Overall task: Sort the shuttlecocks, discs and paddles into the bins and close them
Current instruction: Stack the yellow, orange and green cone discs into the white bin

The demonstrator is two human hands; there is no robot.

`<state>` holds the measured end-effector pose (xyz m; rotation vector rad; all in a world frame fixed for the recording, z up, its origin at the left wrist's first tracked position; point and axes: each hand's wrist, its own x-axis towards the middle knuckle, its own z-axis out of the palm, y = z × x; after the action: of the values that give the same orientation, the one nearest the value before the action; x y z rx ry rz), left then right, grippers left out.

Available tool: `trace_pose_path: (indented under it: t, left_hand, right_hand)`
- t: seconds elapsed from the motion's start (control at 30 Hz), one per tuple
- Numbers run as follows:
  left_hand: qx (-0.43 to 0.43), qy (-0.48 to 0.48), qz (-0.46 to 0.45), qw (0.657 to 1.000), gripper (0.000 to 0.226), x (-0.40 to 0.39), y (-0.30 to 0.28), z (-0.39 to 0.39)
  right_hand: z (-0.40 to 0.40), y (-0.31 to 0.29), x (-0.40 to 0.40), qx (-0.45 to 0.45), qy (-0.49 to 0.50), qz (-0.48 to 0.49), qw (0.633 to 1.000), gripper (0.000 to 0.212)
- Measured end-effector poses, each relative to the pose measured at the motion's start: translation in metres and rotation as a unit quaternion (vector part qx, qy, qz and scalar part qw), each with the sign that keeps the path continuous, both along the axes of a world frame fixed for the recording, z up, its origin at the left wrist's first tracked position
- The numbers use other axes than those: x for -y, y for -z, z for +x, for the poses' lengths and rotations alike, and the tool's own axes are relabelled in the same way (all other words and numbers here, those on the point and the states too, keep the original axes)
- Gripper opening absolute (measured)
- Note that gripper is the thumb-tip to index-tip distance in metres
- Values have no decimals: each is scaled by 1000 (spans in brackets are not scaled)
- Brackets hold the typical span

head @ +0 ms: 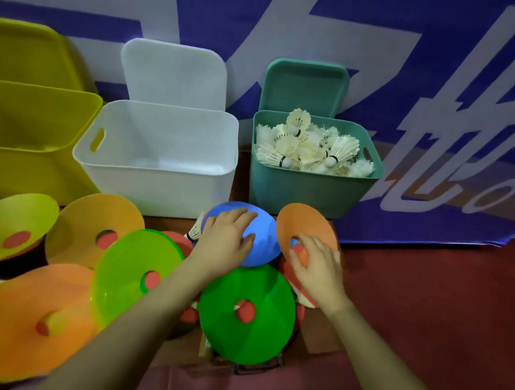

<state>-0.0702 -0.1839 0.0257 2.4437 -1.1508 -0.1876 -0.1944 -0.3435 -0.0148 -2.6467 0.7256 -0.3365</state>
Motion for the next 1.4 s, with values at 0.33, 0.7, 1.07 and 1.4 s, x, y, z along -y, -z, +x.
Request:
trace_pose_path:
  t: [0.33, 0.7, 1.07, 1.4]
  left_hand:
    - [-65, -119, 154, 979, 68, -37, 71, -75]
    - [-91, -172, 130, 972, 67, -39, 83, -91]
    - [-28, -149, -64, 986, 55, 10, 51, -116]
    - [-25, -128, -67, 989, 58, 83, 36, -77]
  right_hand:
    - [-41, 61, -37, -171, 23, 72, 982, 64]
    - [-65, 65, -23, 85, 39, 229, 969, 44]
    - [-89, 29, 23, 238, 83, 344, 904, 42]
    - [-57, 24, 84, 267, 99, 323, 902, 36]
